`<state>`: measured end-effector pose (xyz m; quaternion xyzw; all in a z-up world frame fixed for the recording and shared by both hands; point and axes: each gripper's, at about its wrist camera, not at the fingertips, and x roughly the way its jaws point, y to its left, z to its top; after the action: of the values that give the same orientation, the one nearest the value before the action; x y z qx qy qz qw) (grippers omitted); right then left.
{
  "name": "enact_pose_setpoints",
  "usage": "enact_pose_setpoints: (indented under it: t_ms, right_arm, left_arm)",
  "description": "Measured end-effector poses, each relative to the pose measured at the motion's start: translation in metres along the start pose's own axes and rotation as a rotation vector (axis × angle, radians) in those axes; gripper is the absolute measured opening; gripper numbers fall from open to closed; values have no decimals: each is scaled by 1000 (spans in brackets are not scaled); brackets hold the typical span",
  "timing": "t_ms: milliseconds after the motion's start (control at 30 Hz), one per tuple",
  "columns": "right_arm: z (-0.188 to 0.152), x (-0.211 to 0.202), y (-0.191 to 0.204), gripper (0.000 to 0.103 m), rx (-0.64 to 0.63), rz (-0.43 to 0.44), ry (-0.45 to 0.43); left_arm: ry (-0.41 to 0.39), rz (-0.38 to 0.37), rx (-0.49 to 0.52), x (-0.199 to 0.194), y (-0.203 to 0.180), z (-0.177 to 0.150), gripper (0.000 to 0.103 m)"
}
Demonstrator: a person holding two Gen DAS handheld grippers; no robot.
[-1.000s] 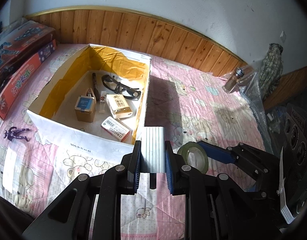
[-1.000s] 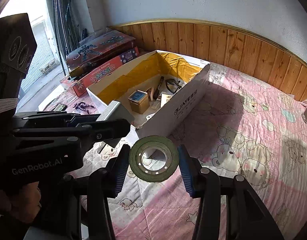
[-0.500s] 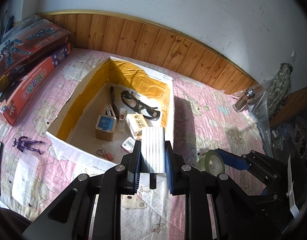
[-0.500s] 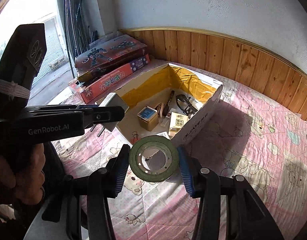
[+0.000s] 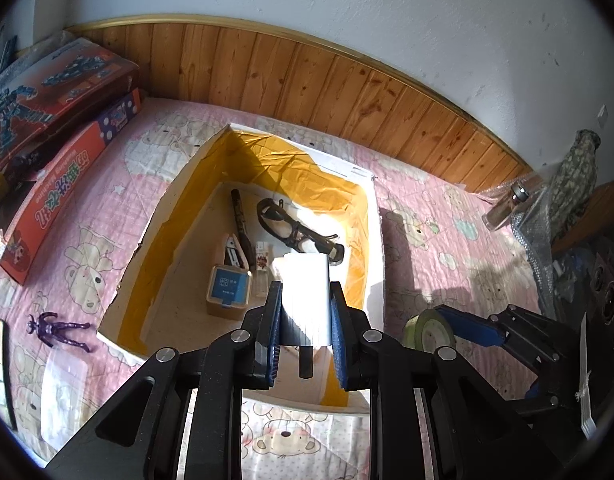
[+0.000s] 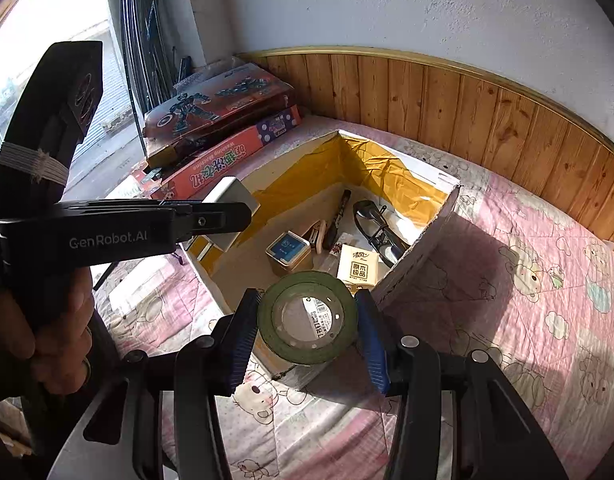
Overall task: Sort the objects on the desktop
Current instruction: 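Carry the white roll and green tape roll over the cardboard box with both grippers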
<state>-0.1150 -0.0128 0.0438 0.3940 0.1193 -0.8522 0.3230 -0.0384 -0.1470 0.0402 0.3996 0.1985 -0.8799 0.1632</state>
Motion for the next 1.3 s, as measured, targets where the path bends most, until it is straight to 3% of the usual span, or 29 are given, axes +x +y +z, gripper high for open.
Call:
enact_pose_setpoints:
  t_ms: [167,933,1300]
  right_arm:
    - [13,17,-4,49,-10,-2,13]
    - [61,92,-22,49,-45,-25,105]
    - [77,125,-38,49,-23,-35,174]
  left_arm:
    - [21,2,-2,15,7,15,21]
    - [180,158,2,107,39,66,22]
    - [285,156,-46,144,53,77,22]
